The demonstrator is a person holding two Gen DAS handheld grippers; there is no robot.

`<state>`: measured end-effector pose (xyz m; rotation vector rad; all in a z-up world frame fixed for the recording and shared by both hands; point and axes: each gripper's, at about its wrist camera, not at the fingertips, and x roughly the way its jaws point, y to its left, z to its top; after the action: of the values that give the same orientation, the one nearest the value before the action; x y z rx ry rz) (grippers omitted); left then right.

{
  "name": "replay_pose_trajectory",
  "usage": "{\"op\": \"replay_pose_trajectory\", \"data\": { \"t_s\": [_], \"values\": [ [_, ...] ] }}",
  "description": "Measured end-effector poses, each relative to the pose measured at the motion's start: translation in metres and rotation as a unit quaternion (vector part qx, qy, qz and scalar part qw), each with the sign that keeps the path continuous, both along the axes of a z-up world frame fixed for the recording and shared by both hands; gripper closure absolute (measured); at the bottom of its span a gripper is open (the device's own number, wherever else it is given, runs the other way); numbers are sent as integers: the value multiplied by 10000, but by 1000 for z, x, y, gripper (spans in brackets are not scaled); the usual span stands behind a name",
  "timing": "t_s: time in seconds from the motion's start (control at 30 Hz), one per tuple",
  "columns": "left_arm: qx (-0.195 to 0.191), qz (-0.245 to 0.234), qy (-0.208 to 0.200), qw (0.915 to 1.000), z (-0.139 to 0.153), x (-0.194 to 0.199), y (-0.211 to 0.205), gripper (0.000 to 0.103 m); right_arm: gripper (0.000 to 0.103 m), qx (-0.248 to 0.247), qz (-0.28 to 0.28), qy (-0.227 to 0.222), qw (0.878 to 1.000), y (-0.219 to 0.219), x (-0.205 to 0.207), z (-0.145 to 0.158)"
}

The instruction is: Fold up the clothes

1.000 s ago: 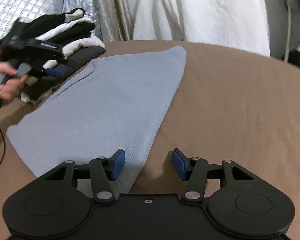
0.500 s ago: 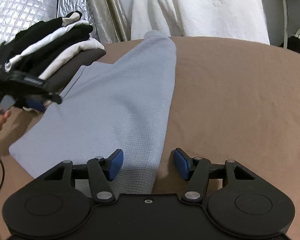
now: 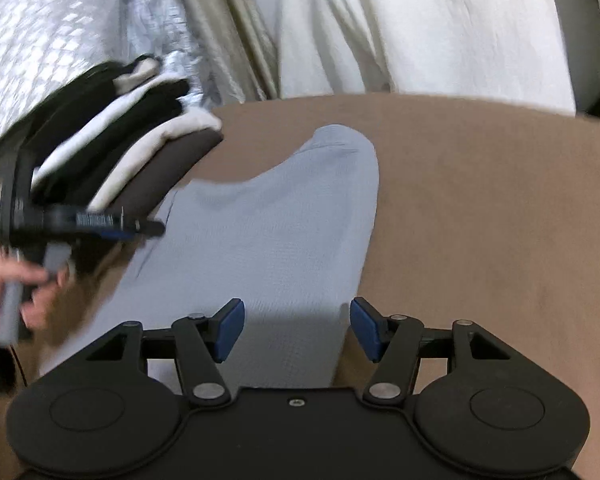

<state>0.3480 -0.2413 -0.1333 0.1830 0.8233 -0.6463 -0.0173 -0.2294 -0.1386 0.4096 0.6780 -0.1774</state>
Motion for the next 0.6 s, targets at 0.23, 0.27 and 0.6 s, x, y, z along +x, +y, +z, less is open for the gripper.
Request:
{"op": "replay_pose_trajectory", "data": {
  "t_s": [0.23,0.27,0.6],
  "values": [
    [463,554,-219,9972,-5,29,-14,79,39,290,-1256,111,9916,-53,53,-31],
    [347,575,-126,9977,-4,30,-10,79,39,423,-1321,36,9903,-55,47,-32],
    [-366,-409,261,9982,28,-29,14,52,38,1358,-489,-201,9893,-29,-10,-45]
  ]
}}
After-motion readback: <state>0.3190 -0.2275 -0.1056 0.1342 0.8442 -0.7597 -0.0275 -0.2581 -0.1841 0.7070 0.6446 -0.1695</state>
